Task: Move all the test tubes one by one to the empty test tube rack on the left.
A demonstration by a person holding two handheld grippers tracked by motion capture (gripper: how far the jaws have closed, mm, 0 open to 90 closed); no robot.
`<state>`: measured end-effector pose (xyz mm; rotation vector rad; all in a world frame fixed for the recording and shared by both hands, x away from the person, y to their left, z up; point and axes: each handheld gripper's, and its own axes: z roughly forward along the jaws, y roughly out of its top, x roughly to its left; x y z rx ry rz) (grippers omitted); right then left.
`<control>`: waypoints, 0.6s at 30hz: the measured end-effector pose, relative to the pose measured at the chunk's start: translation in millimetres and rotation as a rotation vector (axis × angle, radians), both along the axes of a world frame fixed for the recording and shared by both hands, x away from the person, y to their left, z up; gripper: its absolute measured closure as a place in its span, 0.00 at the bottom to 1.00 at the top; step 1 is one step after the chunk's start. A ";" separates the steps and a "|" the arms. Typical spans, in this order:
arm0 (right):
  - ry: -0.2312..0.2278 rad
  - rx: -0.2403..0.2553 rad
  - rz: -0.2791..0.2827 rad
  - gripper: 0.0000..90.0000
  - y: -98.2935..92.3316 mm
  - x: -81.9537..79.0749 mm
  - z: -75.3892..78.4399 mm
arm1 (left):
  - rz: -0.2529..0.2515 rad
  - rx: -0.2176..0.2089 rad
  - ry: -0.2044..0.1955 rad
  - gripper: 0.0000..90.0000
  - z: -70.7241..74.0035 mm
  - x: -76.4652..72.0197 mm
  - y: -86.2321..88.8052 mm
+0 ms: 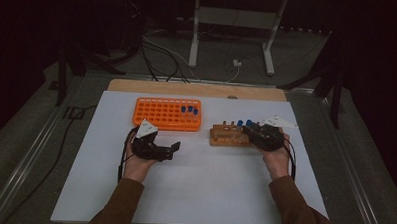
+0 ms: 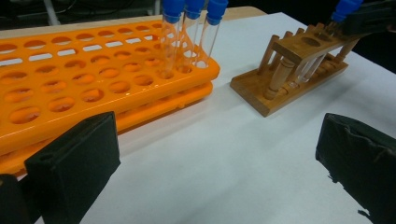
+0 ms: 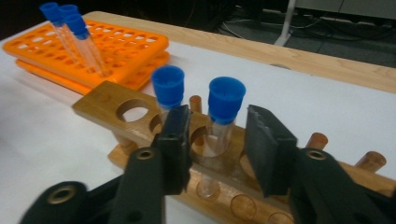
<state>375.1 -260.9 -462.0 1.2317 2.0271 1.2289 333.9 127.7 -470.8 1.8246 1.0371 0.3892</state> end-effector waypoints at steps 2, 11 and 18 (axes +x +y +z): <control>-0.002 -0.005 -0.001 0.75 1.4 2.5 -1.5 | -0.002 -0.001 0.001 0.01 0.0 -0.1 -0.6; -0.026 -0.027 0.013 0.84 8.5 3.6 -5.0 | -0.005 -0.011 0.000 0.01 0.0 -0.6 -1.7; -0.025 -0.039 0.007 0.85 10.8 3.1 -4.5 | -0.012 -0.010 0.001 0.01 0.1 -1.0 -3.1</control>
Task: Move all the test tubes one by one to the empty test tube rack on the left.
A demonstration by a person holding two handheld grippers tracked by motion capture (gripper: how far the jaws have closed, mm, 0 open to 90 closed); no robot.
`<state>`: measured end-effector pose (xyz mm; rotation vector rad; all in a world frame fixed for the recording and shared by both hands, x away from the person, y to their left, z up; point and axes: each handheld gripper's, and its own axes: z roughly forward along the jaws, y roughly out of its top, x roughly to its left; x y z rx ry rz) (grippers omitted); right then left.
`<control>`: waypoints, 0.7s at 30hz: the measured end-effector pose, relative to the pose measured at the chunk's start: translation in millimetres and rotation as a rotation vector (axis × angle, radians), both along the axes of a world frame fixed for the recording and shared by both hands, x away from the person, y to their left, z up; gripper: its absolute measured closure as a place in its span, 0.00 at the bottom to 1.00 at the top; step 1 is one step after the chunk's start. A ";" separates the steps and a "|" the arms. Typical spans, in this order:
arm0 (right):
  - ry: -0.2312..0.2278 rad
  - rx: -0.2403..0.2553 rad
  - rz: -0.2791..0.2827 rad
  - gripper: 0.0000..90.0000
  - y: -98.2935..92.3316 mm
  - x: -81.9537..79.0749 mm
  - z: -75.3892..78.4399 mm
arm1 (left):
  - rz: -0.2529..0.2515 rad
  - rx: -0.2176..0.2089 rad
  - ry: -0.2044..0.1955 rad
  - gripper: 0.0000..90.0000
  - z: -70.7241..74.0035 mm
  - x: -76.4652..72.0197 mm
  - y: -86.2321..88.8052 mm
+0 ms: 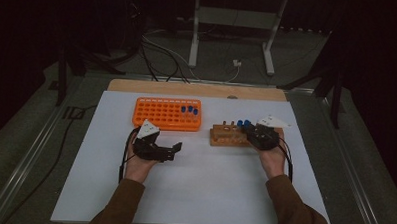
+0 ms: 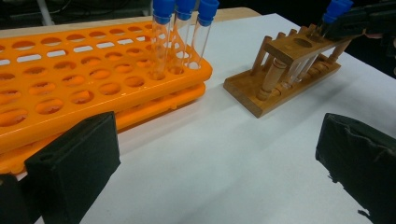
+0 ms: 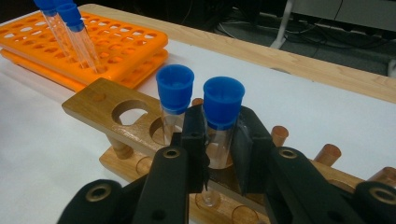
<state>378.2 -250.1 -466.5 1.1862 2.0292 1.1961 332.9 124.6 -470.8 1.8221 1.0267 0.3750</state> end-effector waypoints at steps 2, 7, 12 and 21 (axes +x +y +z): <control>-0.001 0.001 -0.004 0.85 -0.3 -0.2 0.9 | 0.000 -0.003 0.001 0.01 -0.1 0.1 0.1; -0.010 0.047 -0.009 0.85 -5.3 -2.1 8.5 | -0.001 -0.002 0.002 0.01 -0.5 0.1 0.0; -0.027 0.057 -0.003 0.85 -7.6 -4.9 19.1 | -0.002 0.004 0.004 0.01 -1.8 -0.3 -1.5; -0.051 0.069 0.011 0.85 -11.9 -8.9 38.5 | -0.006 0.007 0.016 0.01 -5.0 0.3 -3.9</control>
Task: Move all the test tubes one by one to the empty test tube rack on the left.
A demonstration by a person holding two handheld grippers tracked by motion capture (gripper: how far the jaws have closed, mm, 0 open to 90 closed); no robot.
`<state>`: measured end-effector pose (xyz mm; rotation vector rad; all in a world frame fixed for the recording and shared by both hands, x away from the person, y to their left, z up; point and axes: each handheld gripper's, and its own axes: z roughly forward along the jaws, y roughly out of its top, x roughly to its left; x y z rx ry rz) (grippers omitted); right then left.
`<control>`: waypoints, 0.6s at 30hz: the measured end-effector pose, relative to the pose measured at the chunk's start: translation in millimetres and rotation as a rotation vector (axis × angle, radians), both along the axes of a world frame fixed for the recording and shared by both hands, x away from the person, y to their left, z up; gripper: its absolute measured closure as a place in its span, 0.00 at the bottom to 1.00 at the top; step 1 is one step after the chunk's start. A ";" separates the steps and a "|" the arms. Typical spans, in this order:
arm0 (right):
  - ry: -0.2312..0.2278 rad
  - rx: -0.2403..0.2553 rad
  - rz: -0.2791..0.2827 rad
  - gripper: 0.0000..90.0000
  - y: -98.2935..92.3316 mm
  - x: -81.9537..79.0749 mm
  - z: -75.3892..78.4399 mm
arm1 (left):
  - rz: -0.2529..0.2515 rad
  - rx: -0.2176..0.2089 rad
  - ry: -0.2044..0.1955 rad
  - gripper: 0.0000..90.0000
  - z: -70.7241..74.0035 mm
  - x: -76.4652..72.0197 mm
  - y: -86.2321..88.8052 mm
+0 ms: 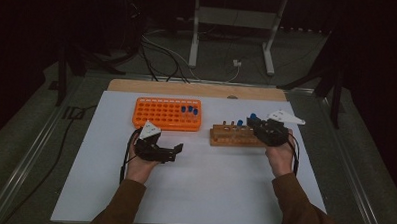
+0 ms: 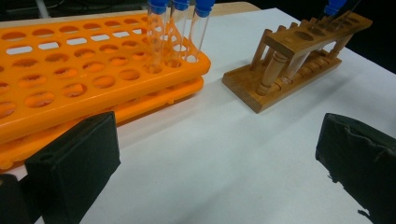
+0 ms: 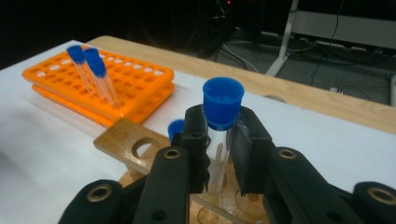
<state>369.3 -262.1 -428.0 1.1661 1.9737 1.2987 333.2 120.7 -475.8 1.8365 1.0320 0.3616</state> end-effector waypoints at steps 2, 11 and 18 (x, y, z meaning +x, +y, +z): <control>-0.008 0.005 0.004 0.85 -0.3 -1.3 4.2 | -0.005 -0.004 0.002 0.01 -0.5 -0.1 -0.7; -0.030 0.017 0.025 0.85 -0.6 -6.8 21.1 | -0.013 -0.008 0.005 0.01 -0.9 -0.3 -2.7; -0.016 0.025 0.052 0.85 1.5 -11.7 22.6 | -0.021 -0.020 0.009 0.01 -1.4 -0.3 -4.4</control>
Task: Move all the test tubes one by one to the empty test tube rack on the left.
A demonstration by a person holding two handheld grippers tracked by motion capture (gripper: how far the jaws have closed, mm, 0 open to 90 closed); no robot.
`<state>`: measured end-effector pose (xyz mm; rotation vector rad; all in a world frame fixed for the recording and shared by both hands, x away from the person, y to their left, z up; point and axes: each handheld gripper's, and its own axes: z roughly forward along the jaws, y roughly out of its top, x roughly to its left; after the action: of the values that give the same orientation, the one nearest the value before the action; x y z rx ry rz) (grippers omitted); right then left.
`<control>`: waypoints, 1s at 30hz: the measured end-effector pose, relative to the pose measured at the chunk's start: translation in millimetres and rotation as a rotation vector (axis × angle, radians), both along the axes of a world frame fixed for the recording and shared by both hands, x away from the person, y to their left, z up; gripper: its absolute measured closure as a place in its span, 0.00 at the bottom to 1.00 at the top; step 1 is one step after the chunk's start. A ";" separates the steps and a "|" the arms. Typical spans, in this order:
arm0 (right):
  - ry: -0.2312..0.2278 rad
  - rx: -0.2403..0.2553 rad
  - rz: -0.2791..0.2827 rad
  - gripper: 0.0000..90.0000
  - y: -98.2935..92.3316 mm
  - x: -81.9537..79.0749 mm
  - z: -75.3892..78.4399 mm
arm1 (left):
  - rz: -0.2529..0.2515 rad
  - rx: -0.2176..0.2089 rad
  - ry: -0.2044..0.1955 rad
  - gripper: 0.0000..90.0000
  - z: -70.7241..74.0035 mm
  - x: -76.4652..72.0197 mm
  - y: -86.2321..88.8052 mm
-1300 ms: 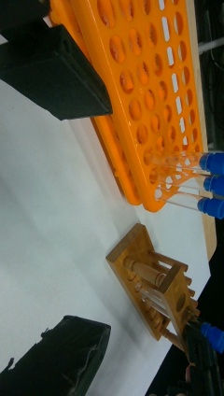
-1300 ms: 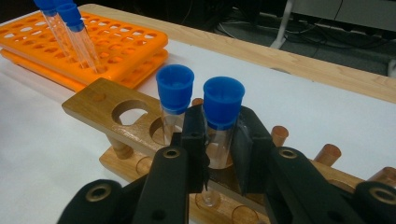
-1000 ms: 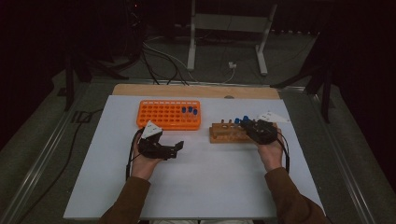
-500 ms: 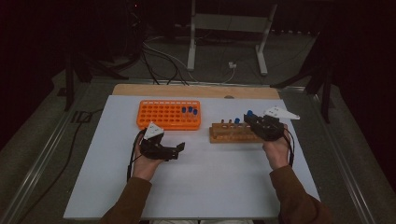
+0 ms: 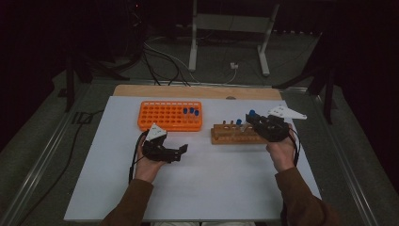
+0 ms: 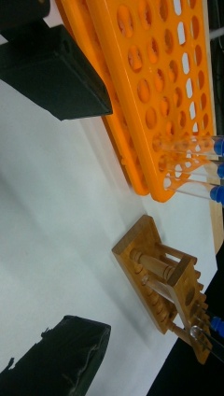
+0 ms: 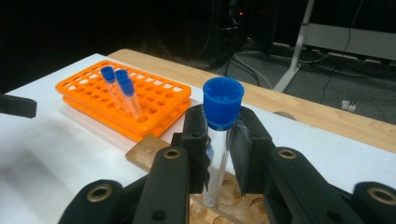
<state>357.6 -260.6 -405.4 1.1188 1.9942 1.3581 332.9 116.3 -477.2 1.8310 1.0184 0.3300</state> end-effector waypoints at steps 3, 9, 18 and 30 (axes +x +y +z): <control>0.009 0.006 0.016 0.85 1.9 -2.3 -0.8 | -0.015 -0.011 0.005 0.01 0.0 -0.2 -2.8; 0.024 0.007 0.052 0.85 10.4 -9.5 -6.7 | -0.051 0.000 -0.008 0.01 3.3 -2.5 -16.4; 0.073 0.001 0.107 0.85 29.5 -18.0 -26.2 | -0.109 0.030 -0.031 0.02 5.3 -3.5 -44.3; 0.099 0.016 0.156 0.85 46.7 -25.5 -33.7 | -0.157 0.041 -0.042 0.08 3.5 -3.0 -78.3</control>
<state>332.1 -213.8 -439.1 1.0753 2.1857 1.4226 329.9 38.0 -473.6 1.9198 0.8388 0.2953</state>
